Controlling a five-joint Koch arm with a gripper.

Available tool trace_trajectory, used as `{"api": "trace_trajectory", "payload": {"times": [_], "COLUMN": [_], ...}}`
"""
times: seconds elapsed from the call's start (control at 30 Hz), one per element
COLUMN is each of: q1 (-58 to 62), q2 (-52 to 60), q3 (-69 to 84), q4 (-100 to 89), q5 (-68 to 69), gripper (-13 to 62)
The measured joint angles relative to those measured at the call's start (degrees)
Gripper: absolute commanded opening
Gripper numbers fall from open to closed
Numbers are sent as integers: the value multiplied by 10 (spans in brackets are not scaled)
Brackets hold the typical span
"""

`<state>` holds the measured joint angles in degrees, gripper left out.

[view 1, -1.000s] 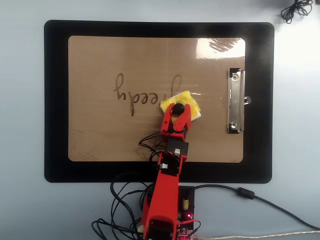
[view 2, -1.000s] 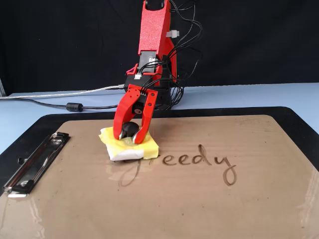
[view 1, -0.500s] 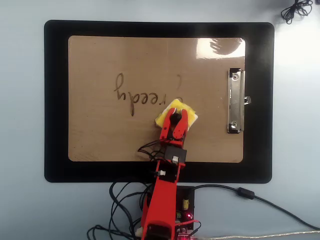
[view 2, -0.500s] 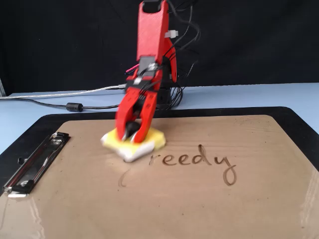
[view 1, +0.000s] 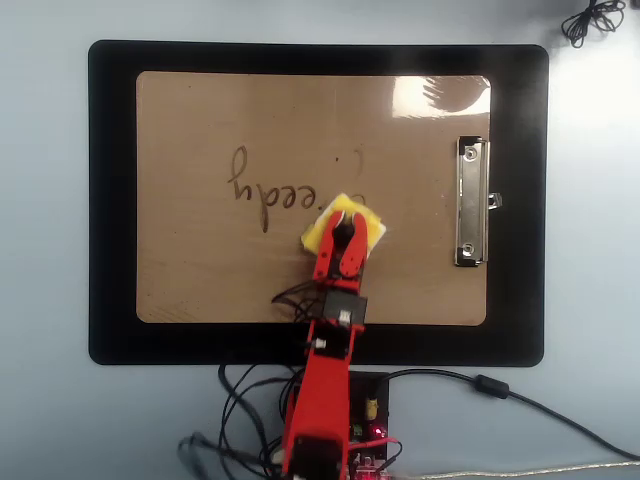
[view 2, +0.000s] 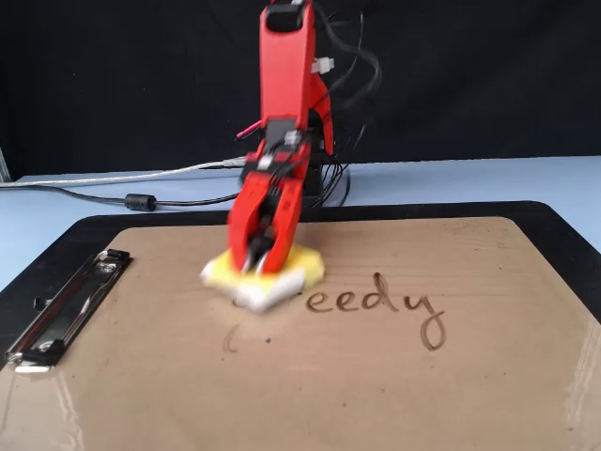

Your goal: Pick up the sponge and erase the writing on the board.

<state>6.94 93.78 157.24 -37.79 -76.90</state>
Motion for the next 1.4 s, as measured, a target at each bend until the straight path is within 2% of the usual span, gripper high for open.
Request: {"api": "trace_trajectory", "payload": {"times": [0.03,0.07,0.13,0.23,0.3,0.4,0.5,0.53,0.6,0.77,0.83,0.9,1.0,1.03,1.1,1.2,1.27,1.33,1.37,1.4], "q1": [2,0,1,37,52,55,75,76,77,75,75,77,66,61,46,42,41,35,28,7], "q2": [59,63,-7,-250,-358,-323,-156,-136,-152,-408,-400,-309,-100,-69,-104,-326,-439,-441,-417,-351], "q3": [33,28,-68,-365,-477,-407,-174,-147,-181,-529,-497,-353,-97,-76,-140,-437,-568,-533,-497,-396], "q4": [15,29,37,35,25,20,17,18,17,5,2,1,2,7,11,12,4,1,0,0], "q5": [1,3,0,0,0,-1,-1,-2,-1,-2,-1,-2,-2,-2,-5,-15,-17,-16,-16,-18], "gripper": [-80,-80,-80,-80,-80,-80,-80,-80,-80,-80,-80,-80,-80,-80,-80,-80,-79,-80,-80,-80]}}
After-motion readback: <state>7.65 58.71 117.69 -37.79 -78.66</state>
